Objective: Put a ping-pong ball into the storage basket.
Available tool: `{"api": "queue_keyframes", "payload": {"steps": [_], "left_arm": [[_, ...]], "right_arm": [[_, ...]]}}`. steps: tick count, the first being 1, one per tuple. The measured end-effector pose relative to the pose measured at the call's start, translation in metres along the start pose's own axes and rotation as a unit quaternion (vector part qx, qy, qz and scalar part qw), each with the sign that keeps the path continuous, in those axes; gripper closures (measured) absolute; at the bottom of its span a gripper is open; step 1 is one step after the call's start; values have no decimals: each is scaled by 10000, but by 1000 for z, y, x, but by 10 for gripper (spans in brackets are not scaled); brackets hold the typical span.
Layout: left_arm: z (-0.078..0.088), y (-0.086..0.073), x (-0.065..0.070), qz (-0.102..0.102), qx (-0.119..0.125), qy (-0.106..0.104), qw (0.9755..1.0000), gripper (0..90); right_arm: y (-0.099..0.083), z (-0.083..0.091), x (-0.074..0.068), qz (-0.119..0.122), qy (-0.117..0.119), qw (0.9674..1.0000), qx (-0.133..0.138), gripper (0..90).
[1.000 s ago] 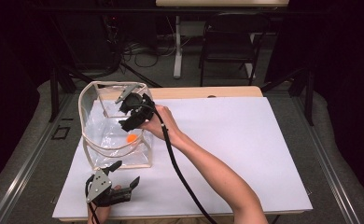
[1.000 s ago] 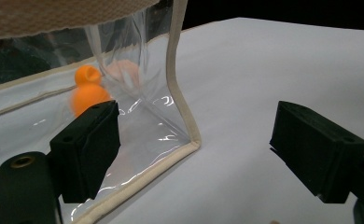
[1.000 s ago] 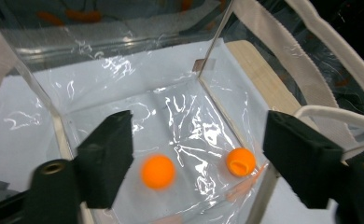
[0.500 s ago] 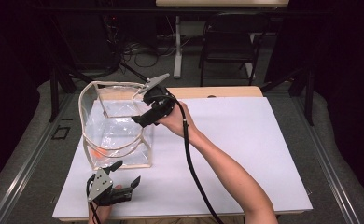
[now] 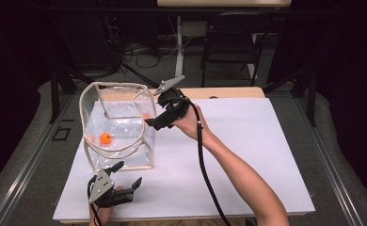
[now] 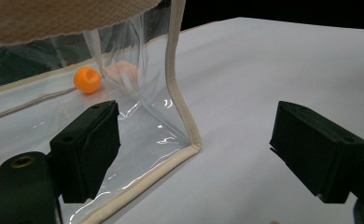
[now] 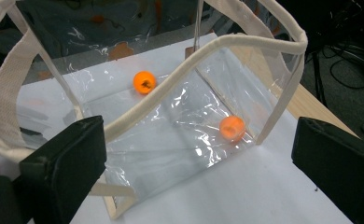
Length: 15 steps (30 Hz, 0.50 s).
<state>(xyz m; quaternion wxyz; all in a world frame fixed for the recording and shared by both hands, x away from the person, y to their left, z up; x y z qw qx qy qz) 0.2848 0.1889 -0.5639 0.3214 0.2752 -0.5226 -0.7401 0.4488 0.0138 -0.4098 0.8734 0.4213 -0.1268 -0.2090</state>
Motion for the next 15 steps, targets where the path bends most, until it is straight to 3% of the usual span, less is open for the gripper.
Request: {"api": "queue_keyframes", "payload": {"steps": [15], "left_arm": [[6, -1, 0, 21, 18, 65, 10000, 155]], "right_arm": [[-22, 7, 4, -63, 10, 9999, -157, 6]]}}
Point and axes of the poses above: each handheld gripper's, and its own axes: z roughly backward along the jaws, y roughly out of its top, x roughly to its right, the point moved 5 cm from there along -z, roughly forward along the jaws, and after that the axes turned 1 degree about -x, right-handed, at the moved point
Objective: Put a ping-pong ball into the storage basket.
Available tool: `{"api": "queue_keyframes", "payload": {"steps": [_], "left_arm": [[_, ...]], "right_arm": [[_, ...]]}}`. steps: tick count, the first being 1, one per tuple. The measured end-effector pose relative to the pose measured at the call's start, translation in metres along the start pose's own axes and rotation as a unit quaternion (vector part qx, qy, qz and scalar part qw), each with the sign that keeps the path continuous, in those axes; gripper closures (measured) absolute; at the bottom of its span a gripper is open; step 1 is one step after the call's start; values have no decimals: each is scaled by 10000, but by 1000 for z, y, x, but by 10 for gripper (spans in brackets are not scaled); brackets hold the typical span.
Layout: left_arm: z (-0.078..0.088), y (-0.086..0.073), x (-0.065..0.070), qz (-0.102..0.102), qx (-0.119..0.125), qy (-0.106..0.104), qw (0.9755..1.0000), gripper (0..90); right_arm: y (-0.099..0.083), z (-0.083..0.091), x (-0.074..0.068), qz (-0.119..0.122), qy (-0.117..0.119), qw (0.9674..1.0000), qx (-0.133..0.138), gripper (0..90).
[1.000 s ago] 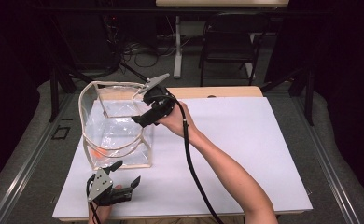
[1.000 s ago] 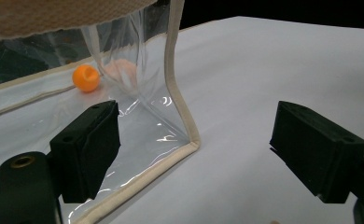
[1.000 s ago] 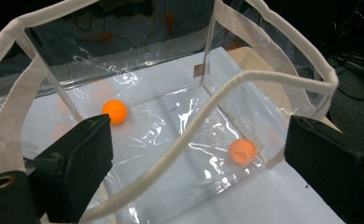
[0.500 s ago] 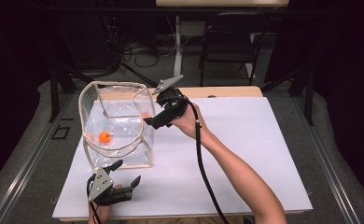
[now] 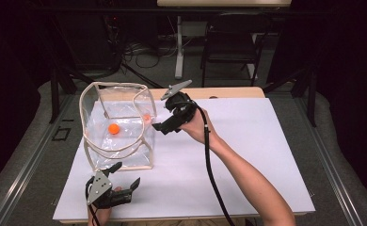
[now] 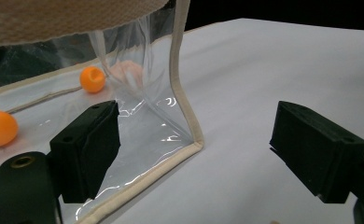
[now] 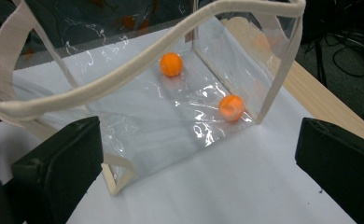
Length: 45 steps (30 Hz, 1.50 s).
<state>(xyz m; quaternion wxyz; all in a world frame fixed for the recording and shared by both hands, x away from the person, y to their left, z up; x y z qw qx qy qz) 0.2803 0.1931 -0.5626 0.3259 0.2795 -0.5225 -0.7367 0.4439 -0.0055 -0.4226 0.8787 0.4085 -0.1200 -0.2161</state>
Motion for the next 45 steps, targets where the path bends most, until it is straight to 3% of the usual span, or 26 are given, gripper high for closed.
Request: {"api": "queue_keyframes", "payload": {"steps": [31, 45], "left_arm": [[-2, 1, 1, -63, -25, -35, 10000, 155], [-3, 1, 2, -70, -26, -31, 10000, 155]], "right_arm": [[-53, 14, 0, -4, -114, 9996, -268, 0], [-76, 22, -4, -12, -156, 9996, -247, 0]]}}
Point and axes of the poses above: each handheld gripper's, and its own axes: z roughly backward along the jaws, y roughly out of its top, x roughly to its right, the point moved 5 cm from there along -z, roughly forward along the jaws, and after that the axes turned 1 degree about -x, right-handed, at the moved point
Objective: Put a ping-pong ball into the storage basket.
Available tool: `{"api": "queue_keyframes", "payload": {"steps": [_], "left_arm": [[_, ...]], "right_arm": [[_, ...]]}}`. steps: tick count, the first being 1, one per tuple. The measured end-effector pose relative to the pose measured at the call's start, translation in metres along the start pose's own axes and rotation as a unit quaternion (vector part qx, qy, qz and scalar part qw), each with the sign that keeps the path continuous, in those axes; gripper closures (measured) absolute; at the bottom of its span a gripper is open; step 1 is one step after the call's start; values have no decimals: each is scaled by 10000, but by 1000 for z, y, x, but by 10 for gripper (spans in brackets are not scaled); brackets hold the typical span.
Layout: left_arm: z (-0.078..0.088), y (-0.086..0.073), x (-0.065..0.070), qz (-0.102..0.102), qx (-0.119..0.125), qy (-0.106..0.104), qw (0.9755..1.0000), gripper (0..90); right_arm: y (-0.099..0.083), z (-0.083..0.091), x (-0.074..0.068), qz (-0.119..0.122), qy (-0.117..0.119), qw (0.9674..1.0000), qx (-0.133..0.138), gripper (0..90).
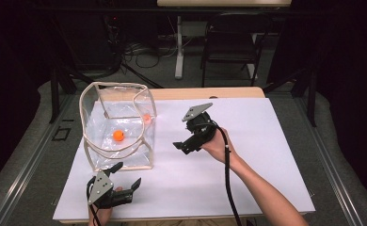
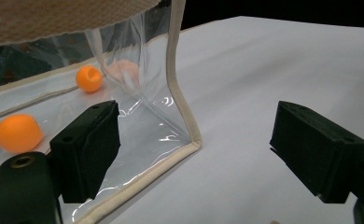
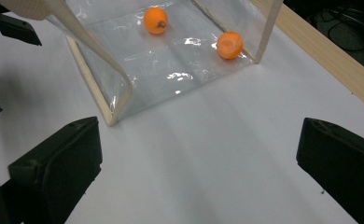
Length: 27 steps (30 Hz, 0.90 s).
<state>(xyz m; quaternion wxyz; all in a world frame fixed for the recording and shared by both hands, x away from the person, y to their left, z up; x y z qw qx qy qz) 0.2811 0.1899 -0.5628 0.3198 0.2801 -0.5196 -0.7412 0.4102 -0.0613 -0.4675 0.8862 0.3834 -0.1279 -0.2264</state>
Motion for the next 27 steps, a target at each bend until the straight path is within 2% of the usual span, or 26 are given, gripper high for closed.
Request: {"api": "queue_keyframes", "payload": {"steps": [16, 27], "left_arm": [[0, 0, 0, 0, -4, -8, 10000, 155], [2, 1, 1, -14, 15, 0, 10000, 155]], "right_arm": [[-26, 10, -12, 67, -30, 10000, -9, 0], [-55, 17, -14, 7, -121, 9999, -104, 0]]}}
Point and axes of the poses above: each handheld gripper's, and its own axes: z roughly backward along the jaws, y roughly out of its top, x roughly to its right, the point moved 5 cm from there along -z, roughly forward along the jaws, and after that the axes turned 1 degree about -x, right-handed, at the moved point
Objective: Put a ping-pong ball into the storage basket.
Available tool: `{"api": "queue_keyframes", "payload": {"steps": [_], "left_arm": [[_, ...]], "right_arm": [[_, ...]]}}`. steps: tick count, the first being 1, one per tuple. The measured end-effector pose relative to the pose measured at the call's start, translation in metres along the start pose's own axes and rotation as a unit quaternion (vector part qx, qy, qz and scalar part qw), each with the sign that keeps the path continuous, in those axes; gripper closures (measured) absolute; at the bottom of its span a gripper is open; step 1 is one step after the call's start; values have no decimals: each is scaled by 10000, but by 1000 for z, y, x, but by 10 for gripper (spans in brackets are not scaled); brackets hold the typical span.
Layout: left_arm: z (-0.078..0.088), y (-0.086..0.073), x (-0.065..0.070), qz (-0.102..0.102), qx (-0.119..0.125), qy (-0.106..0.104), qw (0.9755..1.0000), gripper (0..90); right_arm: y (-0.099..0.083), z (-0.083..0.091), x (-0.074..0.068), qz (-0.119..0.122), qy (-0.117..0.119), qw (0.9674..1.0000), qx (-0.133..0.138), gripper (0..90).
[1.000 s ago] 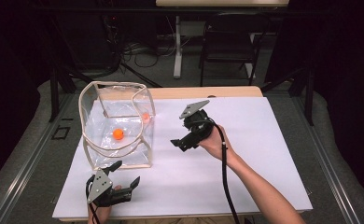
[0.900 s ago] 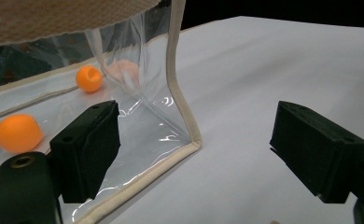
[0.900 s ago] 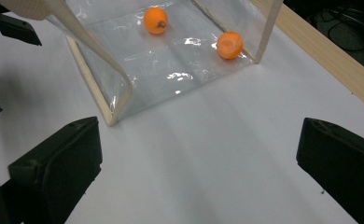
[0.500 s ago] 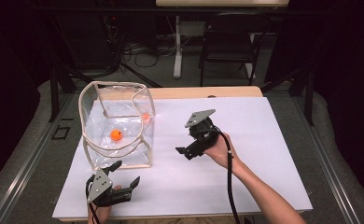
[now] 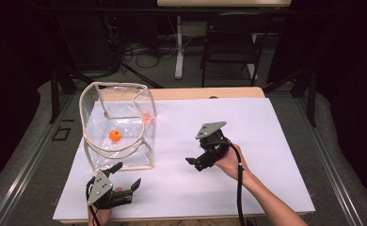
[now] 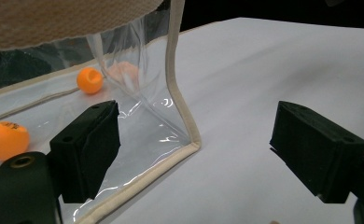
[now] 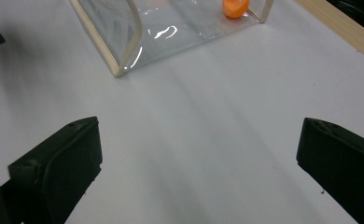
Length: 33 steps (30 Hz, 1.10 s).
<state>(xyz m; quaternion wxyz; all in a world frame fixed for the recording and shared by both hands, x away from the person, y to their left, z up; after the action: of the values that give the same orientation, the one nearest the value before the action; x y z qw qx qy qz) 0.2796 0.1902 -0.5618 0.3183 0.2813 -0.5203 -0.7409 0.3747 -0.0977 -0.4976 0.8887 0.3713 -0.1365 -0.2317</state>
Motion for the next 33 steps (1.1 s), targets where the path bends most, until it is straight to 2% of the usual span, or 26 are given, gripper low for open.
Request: {"api": "queue_keyframes", "payload": {"steps": [7, 33], "left_arm": [[-1, 0, 0, -14, -16, -18, 10000, 155], [-2, 0, 1, -16, -22, -17, 10000, 155]], "right_arm": [[-16, 6, -3, -52, -29, 10000, 26, 0], [-74, 15, -5, -283, -295, 9986, -343, 0]]}}
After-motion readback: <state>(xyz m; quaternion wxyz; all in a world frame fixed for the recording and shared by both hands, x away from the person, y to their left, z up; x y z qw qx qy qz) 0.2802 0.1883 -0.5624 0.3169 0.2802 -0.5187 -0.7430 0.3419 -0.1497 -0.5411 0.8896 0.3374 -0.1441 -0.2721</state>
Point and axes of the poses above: each handheld gripper's, and its own axes: z roughly backward along the jaws, y roughly out of its top, x roughly to its right, the point moved 5 cm from there along -z, roughly forward along the jaws, and after that the axes turned 1 degree about -x, right-handed, at the moved point
